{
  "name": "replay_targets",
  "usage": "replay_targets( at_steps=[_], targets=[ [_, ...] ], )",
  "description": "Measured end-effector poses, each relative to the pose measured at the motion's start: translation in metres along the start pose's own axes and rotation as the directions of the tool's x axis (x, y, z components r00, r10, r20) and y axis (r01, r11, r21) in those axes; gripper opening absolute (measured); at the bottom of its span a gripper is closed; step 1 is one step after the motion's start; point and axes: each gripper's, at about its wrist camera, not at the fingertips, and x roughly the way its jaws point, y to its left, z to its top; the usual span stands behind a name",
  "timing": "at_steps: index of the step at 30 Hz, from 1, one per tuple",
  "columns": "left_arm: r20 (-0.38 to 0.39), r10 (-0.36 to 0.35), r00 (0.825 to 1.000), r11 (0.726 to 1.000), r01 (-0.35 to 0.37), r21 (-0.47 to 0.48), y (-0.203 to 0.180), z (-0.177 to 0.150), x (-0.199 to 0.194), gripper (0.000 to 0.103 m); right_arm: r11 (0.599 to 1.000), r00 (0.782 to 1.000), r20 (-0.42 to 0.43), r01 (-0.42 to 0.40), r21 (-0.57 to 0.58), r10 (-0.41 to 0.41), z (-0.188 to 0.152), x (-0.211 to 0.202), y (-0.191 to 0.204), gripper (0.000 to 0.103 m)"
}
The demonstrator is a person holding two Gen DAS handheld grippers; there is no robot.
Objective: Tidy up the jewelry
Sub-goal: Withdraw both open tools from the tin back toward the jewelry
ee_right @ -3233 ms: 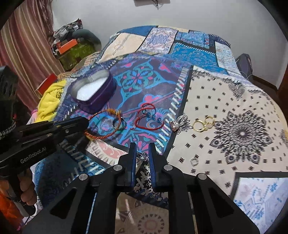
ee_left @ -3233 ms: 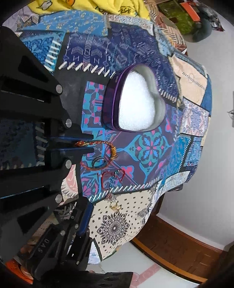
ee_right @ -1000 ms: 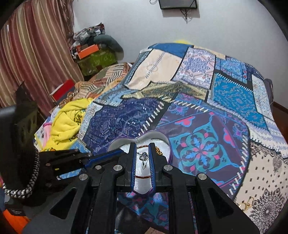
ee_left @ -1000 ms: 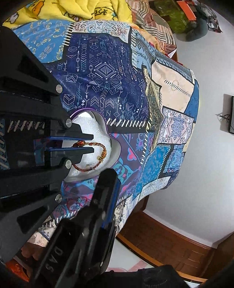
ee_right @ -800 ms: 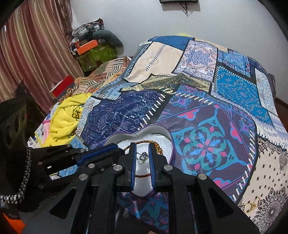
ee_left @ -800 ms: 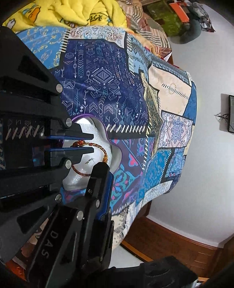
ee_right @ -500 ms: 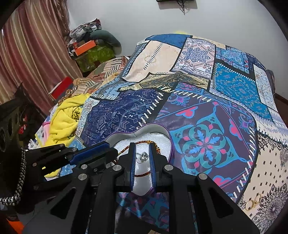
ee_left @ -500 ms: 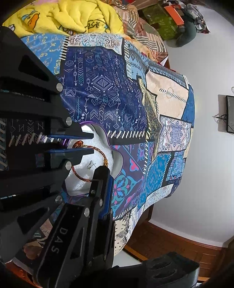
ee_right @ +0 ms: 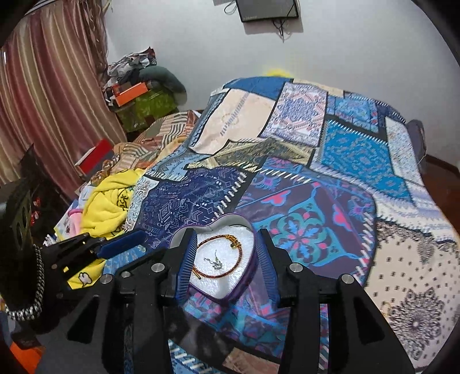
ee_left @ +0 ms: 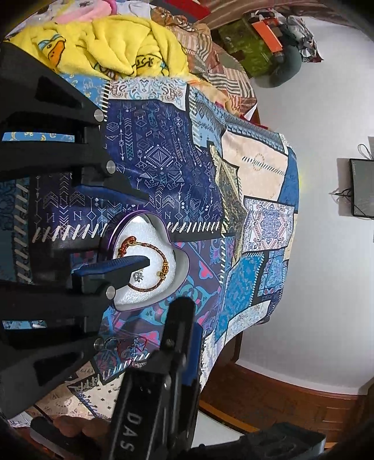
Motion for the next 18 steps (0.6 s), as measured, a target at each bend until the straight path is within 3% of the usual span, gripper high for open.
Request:
replay_targets(
  at_steps=[12,18],
  targets=[
    [0.055,0.006,0.998,1.0,-0.008,0.028,-0.022,0.008,-0.042,0.043,0.997,0.994,0.078,0.079,-0.013,-0.077,-0.009,-0.054,-0.008,0.039],
    [0.086,-0.007,0.996,0.998,0.002,0.056,-0.041,0.012,-0.062,0.051,0.993,0.987,0.105,0.12,-0.007,-0.119,-0.019,-0.078,-0.019,0.039]
  ],
)
